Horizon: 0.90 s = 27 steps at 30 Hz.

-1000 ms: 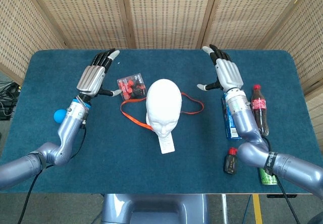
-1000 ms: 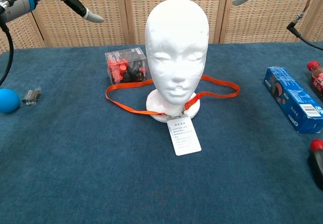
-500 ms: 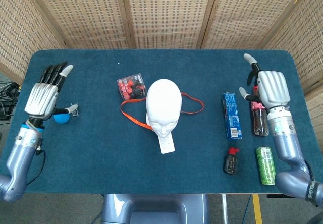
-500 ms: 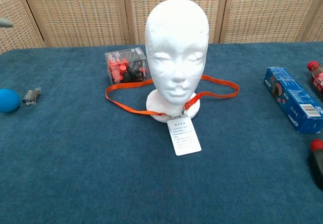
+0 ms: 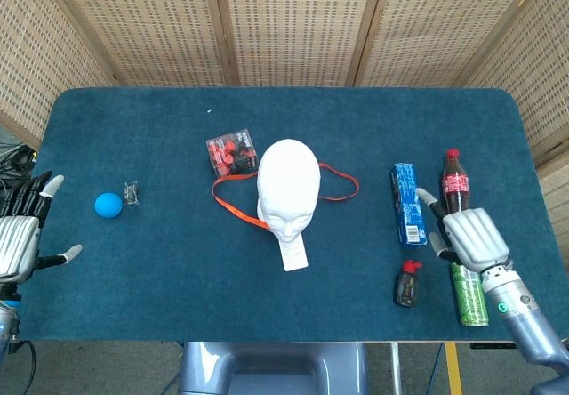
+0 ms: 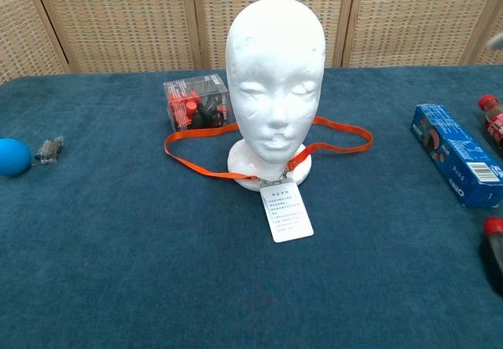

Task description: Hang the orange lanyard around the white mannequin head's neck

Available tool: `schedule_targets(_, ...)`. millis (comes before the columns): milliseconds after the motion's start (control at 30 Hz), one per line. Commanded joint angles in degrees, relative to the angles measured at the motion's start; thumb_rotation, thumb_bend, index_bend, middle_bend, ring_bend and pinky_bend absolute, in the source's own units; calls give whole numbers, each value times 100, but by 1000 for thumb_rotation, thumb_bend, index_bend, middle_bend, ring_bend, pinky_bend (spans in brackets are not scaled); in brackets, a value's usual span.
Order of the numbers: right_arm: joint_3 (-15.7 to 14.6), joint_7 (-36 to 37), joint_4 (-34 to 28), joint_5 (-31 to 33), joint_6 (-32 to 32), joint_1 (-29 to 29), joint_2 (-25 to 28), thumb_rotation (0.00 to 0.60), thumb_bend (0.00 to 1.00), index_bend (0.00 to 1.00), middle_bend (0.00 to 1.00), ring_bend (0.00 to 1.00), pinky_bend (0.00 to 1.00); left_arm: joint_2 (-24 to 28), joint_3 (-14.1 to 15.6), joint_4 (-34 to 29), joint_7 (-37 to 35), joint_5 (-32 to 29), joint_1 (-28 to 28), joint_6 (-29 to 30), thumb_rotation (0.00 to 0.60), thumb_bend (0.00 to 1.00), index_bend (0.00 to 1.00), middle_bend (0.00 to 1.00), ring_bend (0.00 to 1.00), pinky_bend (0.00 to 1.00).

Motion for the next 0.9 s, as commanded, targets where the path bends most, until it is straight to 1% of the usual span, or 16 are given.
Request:
schedule_targets(33,-231,-166,-78,-432,-374,79,-247,600,695,114,844,815,972,-37,14,37,0,97,47,22,600,0,0,0,0,0)
schedule_targets(133,-180,-472,-46,-420,-591,211,-534,600,695,122,844,815,972,-187,3,246,-106,302,67,83,600,0,0,0,0,0)
schedule_targets(200,-117,-736,-46,-284,-815,332,-767,600,695,125,844,815,972,-245,4,339,-103,336,67,38,600,0,0,0,0,0)
schedule_targets(333,-8,-1184,-45,97,-1332,608,-1255,600,695,129,844,815,972,-289,-27,411,-103,345,69,-35,600,0,0,0,0,0)
schedule_targets(400,72,-1440,16,425,-1611,772,-1546,600,695,133,844,815,973,-306,-59,442,-126,311,64,-101,600,0,0,0,0,0)
schedule_targets(500,138,-1735,97,805,-1855,943,-1808,600,694,137,844,815,973,-316,-94,458,-126,284,59,-168,600,0,0,0,0,0)
schedule_targets(667,179,-2174,233,1374,-1994,1122,-2152,600,695,146,846,817,972,-347,-131,504,-105,303,53,-243,600,0,0,0,0,0)
schedule_targets(733,201,-2242,272,1542,-1984,1158,-2270,600,695,151,846,817,973,-361,-145,532,-99,297,51,-271,600,0,0,0,0,0)
schedule_targets(900,215,-2329,331,1755,-1968,1244,-2493,600,695,151,846,816,973,-384,-181,545,-82,299,61,-293,600,0,0,0,0,0)
